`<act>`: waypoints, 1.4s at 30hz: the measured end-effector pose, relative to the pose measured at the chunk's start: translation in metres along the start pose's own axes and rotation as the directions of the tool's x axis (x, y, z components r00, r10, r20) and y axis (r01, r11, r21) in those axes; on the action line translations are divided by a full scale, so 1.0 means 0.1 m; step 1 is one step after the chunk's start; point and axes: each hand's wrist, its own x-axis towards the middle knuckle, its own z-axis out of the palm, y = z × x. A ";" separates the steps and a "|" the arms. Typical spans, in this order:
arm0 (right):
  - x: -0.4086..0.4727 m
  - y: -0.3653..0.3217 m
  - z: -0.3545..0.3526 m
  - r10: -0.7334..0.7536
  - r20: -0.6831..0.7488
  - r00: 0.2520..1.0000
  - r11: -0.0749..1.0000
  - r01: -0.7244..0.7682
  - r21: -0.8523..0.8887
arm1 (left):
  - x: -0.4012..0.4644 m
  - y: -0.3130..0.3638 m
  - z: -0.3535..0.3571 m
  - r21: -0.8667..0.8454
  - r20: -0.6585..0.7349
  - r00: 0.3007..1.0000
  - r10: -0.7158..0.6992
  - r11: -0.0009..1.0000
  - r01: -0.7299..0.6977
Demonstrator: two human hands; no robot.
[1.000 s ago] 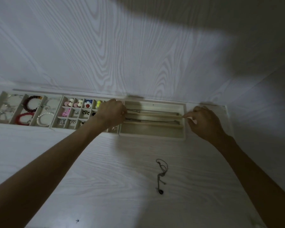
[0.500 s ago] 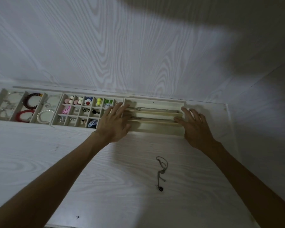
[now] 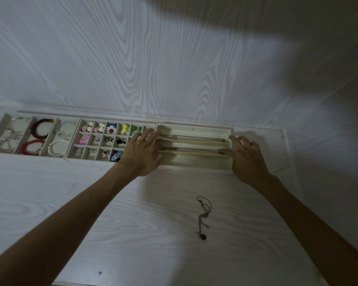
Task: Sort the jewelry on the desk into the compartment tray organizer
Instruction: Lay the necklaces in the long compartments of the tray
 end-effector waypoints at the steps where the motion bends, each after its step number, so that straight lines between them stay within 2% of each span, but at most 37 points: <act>1: 0.00 0.01 -0.01 0.008 -0.025 1.000 0.999 -0.007 0.036 | -0.01 0.00 -0.01 -0.011 -0.019 1.000 -0.009 1.000 0.009; 4: 0.02 0.06 -0.06 0.116 -0.161 0.980 0.963 -0.072 0.259 | 0.01 -0.02 -0.10 -0.105 -0.159 0.985 -0.067 0.993 0.050; 6: 0.08 0.13 -0.10 0.163 -0.174 0.971 0.945 -0.103 0.310 | 0.08 -0.04 -0.16 -0.121 -0.220 0.973 -0.073 0.992 0.047; 11: 0.26 0.17 -0.10 0.126 0.061 0.990 0.975 -0.134 0.174 | 0.32 -0.07 -0.16 -0.086 -0.130 0.990 -0.051 0.995 0.040; 15: 0.34 0.13 -0.09 0.117 0.138 0.983 0.982 -0.136 0.133 | 0.42 -0.03 -0.07 -0.073 -0.094 0.995 -0.036 0.997 0.030; 24: 0.38 0.14 -0.08 0.109 0.123 0.986 0.991 -0.117 0.061 | 0.43 0.00 -0.10 -0.006 -0.072 0.997 -0.011 1.000 0.010; 30: 0.36 0.13 -0.07 0.114 0.114 0.987 0.989 -0.124 0.086 | 0.41 -0.04 -0.09 -0.002 -0.066 0.998 -0.024 1.000 0.024; 33: 0.33 0.12 -0.11 0.116 0.063 0.991 0.979 -0.125 0.164 | 0.38 -0.05 -0.13 -0.033 -0.046 0.997 -0.061 0.998 0.059; 35: 0.23 0.07 -0.18 0.148 -0.054 0.987 0.962 -0.131 0.241 | 0.32 -0.05 -0.18 -0.100 -0.104 0.986 -0.128 0.988 0.118; 38: -0.06 -0.13 -0.29 0.167 -0.264 0.950 0.937 -0.070 0.343 | 0.09 0.02 -0.26 -0.257 -0.320 0.907 -0.272 0.947 0.193; 40: -0.33 -0.31 -0.27 0.132 -0.278 0.952 0.914 -0.008 0.406 | -0.13 0.17 -0.27 -0.354 -0.409 0.854 -0.322 0.918 0.177; 42: -0.60 -0.48 -0.15 0.041 -0.152 0.988 0.887 0.034 0.460 | -0.35 0.39 -0.20 -0.446 -0.409 0.851 -0.328 0.886 0.127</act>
